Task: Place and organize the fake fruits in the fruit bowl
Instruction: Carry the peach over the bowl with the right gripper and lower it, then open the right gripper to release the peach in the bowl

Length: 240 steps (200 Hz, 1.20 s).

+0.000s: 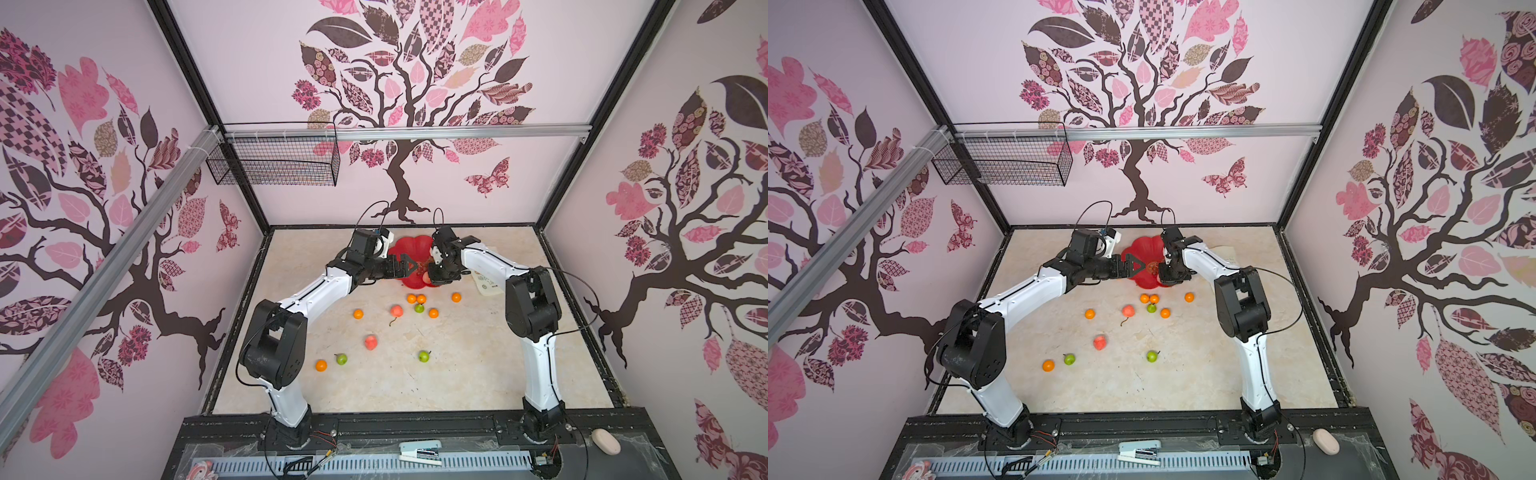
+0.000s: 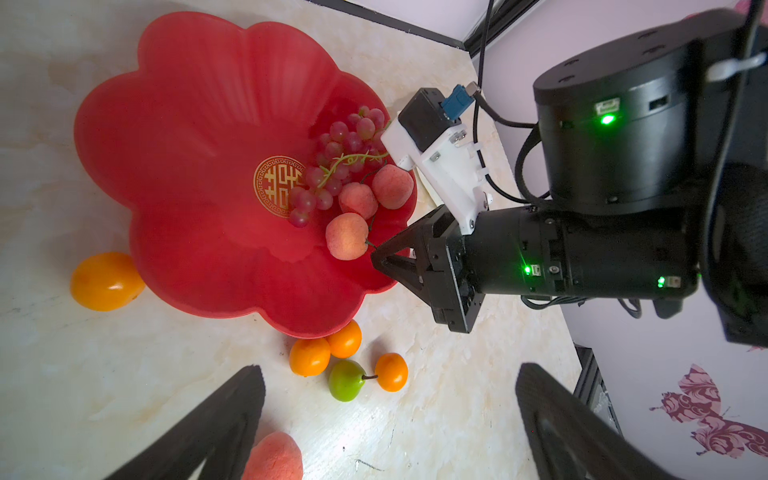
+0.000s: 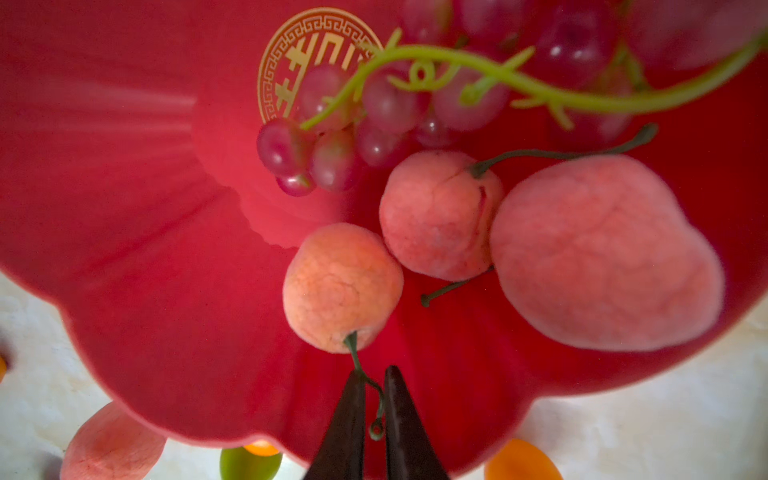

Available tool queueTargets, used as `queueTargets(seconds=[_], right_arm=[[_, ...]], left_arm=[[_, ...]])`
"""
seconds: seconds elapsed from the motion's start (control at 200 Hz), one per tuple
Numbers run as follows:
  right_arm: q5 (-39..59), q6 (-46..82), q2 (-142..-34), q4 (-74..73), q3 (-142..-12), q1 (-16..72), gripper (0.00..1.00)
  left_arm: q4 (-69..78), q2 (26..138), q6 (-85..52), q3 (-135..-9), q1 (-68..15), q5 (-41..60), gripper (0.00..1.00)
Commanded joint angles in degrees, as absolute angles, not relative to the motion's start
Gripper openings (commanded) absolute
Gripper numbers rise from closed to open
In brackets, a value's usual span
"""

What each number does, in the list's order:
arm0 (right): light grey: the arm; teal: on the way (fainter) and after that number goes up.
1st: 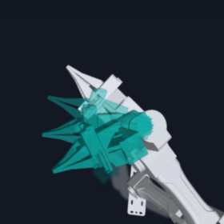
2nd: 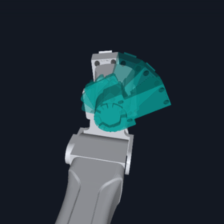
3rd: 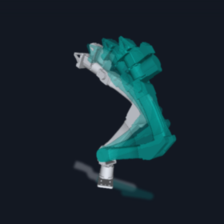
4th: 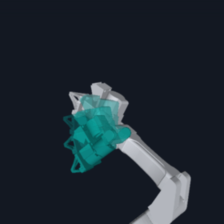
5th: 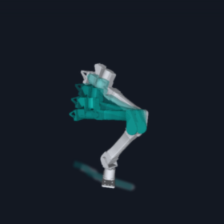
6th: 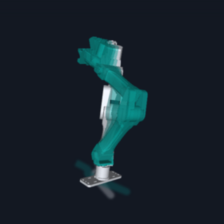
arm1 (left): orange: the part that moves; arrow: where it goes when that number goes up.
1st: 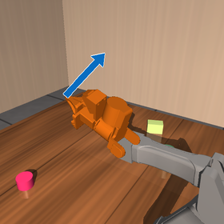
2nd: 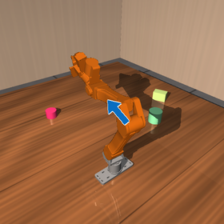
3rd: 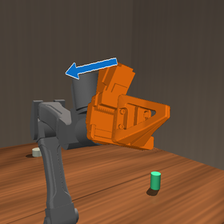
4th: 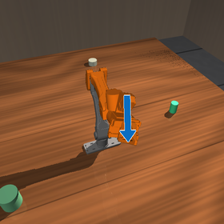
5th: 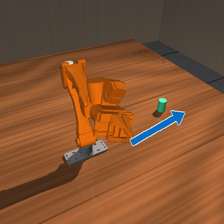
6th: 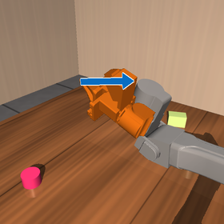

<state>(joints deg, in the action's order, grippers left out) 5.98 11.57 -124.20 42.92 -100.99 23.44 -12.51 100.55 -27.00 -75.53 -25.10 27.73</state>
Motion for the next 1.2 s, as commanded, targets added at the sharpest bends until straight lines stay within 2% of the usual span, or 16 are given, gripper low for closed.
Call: queueTargets(seconds=[0.0,0.18,0.345,0.53,0.855,0.995,1.195], right_arm=[[4.8,11.5,-123.0,44.8,-103.1,23.4,0.17],[2.5,11.6,-118.4,44.1,-101.5,23.4,0.27],[2.1,12.4,-112.5,41.1,-97.0,23.4,0.30],[3.1,14.9,-104.5,35.4,-87.7,24.1,0.31],[2.8,27.5,-90.9,23.9,-71.6,27.5,0.31],[1.2,31.3,-88.9,22.9,-68.7,30.9,0.32],[-3.1,35.3,-90.5,21.4,-66.9,41.3,0.33]], left_arm=[[-12.3,100.6,-26.1,-75.0,-24.9,28.3,0.98],[-13.8,98.8,-24.7,-74.6,-24.9,27.1,0.98],[-16.0,95.7,-23.4,-73.6,-25.0,25.1,0.99],[-19.4,90.9,-24.1,-71.1,-25.5,20.8,0.98],[-27.1,77.6,-27.7,-61.7,-25.7,11.5,0.98],[-29.6,70.6,-28.6,-56.8,-25.8,8.7,0.98],[-32.4,62.1,-31.2,-49.6,-26.2,6.9,0.99]])
